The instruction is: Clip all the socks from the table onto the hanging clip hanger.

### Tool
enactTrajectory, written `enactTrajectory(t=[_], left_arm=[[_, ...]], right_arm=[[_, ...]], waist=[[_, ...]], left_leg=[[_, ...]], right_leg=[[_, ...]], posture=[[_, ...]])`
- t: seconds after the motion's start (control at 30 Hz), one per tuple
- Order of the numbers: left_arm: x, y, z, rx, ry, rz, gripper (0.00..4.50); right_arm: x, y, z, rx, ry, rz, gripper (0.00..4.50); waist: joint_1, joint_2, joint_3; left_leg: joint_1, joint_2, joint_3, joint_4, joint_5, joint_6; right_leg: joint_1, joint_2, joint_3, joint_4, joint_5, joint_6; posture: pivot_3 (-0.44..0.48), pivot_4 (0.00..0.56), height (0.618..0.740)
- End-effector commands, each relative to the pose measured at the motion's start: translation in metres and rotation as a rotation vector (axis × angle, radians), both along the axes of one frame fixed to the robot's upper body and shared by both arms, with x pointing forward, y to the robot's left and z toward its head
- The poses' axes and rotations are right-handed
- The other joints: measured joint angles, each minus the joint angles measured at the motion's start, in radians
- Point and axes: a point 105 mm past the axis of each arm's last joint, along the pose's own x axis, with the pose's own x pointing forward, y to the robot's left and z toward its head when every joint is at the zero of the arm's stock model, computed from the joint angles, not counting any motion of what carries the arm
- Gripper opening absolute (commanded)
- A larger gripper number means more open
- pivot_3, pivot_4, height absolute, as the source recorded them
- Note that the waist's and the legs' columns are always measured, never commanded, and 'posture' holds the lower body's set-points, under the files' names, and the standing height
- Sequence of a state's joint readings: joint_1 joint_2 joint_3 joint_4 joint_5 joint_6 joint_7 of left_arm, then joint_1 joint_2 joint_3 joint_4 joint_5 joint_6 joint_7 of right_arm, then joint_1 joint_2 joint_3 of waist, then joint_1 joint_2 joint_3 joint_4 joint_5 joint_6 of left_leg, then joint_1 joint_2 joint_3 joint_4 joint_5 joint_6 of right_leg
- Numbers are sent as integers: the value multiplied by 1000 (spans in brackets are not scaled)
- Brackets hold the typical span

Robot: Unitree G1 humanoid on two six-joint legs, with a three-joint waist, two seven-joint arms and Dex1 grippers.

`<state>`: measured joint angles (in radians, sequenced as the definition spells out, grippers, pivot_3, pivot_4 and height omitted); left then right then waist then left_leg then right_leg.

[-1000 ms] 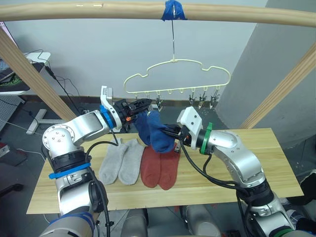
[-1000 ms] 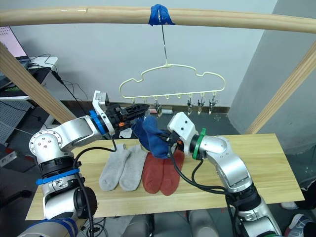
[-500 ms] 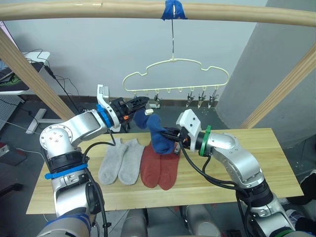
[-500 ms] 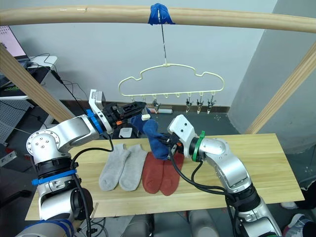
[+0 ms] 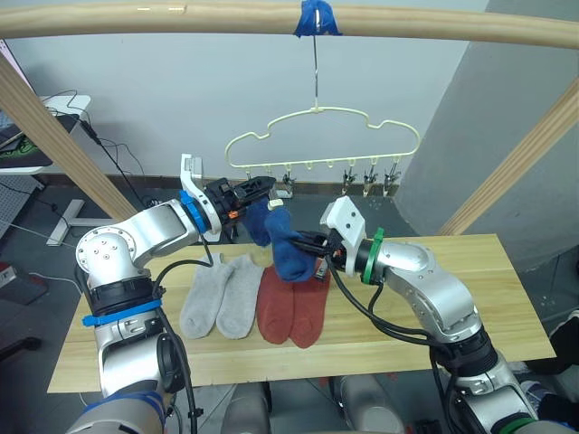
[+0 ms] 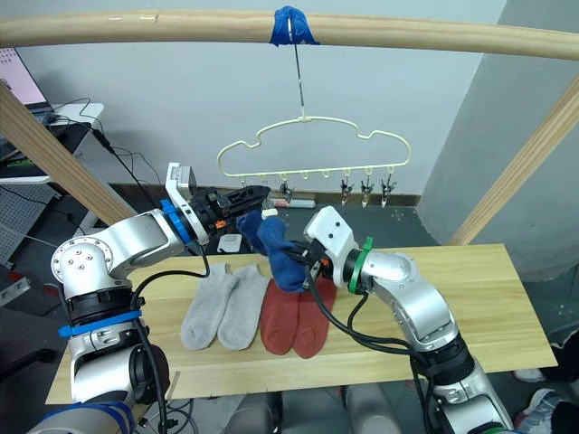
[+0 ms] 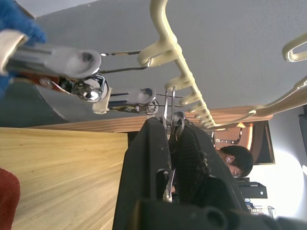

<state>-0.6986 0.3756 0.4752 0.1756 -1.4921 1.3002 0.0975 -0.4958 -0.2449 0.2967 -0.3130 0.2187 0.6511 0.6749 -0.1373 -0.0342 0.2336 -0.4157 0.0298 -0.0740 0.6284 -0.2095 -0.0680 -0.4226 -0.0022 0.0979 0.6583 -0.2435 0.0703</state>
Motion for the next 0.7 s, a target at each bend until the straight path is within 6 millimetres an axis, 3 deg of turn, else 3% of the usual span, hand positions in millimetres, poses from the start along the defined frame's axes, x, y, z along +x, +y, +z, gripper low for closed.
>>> enactTrajectory(t=[0.03,0.3,0.7], left_arm=[[-3,1,8,-22,-32,-16,226],[-4,0,9,-21,-37,-18,226],[-2,3,10,-16,-38,-10,226]], right_arm=[[1,2,13,30,-37,14,28],[3,4,12,28,-38,20,28],[-11,-1,-6,2,27,35,28]], waist=[[0,0,0],[0,0,0],[0,0,0]], left_leg=[[0,0,0,0,0,0],[0,0,0,0,0,0],[0,0,0,0,0,0]], right_leg=[[0,0,0,0,0,0],[0,0,0,0,0,0],[0,0,0,0,0,0]], posture=[[-130,210,740],[-130,205,740],[-130,210,740]])
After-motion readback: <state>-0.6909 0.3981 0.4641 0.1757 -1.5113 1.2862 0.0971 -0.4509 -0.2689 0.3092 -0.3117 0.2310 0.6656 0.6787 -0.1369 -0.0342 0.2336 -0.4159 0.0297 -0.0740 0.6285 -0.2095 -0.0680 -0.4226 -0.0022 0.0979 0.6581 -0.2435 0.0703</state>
